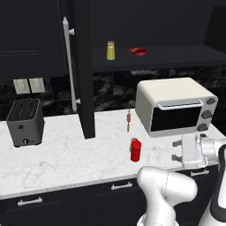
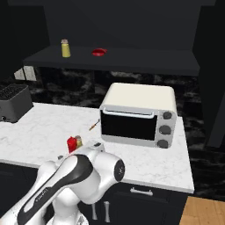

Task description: Put the shaker and condiment bottle from the counter next to their counterparts in the cabinet.

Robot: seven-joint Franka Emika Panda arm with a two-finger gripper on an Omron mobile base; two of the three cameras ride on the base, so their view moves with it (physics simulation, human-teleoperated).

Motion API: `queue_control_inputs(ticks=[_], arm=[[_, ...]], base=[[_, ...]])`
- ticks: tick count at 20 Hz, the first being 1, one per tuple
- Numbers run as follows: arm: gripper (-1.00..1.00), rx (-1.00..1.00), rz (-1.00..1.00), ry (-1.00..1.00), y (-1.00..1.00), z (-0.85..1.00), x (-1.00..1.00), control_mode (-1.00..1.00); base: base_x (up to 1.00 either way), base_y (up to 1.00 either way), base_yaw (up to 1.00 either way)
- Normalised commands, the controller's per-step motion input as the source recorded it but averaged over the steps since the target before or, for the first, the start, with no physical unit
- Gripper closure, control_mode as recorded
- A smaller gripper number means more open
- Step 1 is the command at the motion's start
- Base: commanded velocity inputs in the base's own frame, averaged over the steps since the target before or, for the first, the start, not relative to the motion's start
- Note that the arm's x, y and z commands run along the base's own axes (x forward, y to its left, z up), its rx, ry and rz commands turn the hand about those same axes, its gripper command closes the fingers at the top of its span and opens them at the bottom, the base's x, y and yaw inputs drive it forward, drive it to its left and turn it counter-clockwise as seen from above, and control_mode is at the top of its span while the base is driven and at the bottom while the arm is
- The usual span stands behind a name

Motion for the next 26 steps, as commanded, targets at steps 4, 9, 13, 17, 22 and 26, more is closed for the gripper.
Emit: queue_control_inputs(ticks=[4,9,13,17,22,26], arm=[[-1.00,0.26,0.22,-0.06,0.08,-0.15,0.84,-1.00],[-1.00,0.08,0.23,0.00,0.00,0.01,0.34,-1.00],[-1.00,-0.02,0.13,0.00,-0.08,0.05,0.00,-1.00],[-1.00,-0.05,0.08,-0.03,-0.27,0.00,-0.01,-1.00],[-1.00,0.00,0.02,0.00,0.03,-0.05,0.02,-1.00],[-1.00,0.00,-0.13,-0.03,0.21,-0.49,0.56,-1.00]], base=[[0.00,0.00,0.00],[0.00,0.00,0.00],[0.00,0.00,0.00],[0.00,0.00,0.00],[0.00,0.00,0.00],[0.00,0.00,0.00]])
